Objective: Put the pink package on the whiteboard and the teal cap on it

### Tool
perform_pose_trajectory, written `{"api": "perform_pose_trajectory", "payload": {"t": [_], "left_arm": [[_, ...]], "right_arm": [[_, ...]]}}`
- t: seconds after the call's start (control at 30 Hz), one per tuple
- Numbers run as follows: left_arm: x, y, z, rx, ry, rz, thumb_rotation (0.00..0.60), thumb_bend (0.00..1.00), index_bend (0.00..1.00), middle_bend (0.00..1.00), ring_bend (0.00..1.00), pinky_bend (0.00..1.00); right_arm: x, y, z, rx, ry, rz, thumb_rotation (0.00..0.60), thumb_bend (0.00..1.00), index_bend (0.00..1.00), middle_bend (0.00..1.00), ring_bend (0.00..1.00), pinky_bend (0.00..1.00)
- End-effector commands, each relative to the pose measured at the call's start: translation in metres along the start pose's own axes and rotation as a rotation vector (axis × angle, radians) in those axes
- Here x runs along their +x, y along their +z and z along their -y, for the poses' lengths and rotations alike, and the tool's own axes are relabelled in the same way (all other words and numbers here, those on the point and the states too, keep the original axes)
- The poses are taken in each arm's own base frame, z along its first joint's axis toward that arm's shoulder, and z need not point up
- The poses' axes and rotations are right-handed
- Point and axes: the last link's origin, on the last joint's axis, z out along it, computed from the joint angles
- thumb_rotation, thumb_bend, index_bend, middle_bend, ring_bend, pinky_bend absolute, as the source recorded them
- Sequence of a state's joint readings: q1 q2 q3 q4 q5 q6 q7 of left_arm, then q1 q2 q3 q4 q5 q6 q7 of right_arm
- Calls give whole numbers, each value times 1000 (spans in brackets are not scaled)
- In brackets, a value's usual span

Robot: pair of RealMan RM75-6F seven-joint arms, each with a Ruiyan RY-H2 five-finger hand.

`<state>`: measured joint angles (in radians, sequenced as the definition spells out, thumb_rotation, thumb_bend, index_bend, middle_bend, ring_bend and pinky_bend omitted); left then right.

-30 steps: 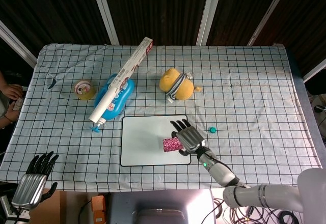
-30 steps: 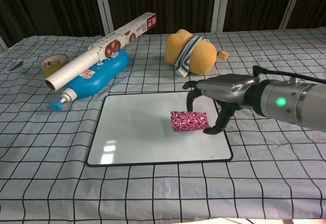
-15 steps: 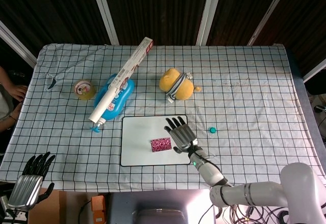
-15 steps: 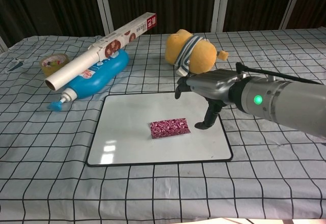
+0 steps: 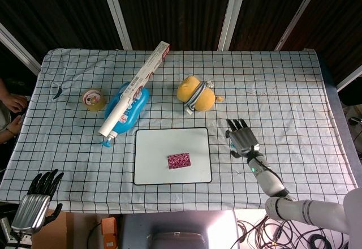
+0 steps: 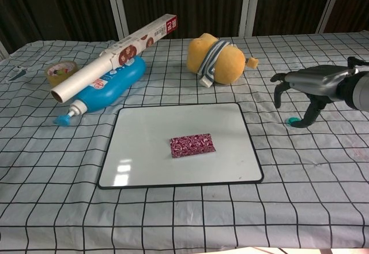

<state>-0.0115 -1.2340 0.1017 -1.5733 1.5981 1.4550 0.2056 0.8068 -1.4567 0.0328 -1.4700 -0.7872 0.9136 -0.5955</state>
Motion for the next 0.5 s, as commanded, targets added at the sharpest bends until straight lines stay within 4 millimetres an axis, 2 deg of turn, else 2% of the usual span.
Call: {"api": "perform_pose_trajectory", "payload": {"t": [0.03,0.5], "left_arm": [[0,0,0,8,2,-1,600,360,0,0,0,0],[-1,0,2,20,-1,11,600,361,0,0,0,0]], "right_arm": [[-9,4,-13,-18,3,16,600,219,388,0,0,0],[-22,11,-19,-17,-3,30,600,219,426,0,0,0]]}}
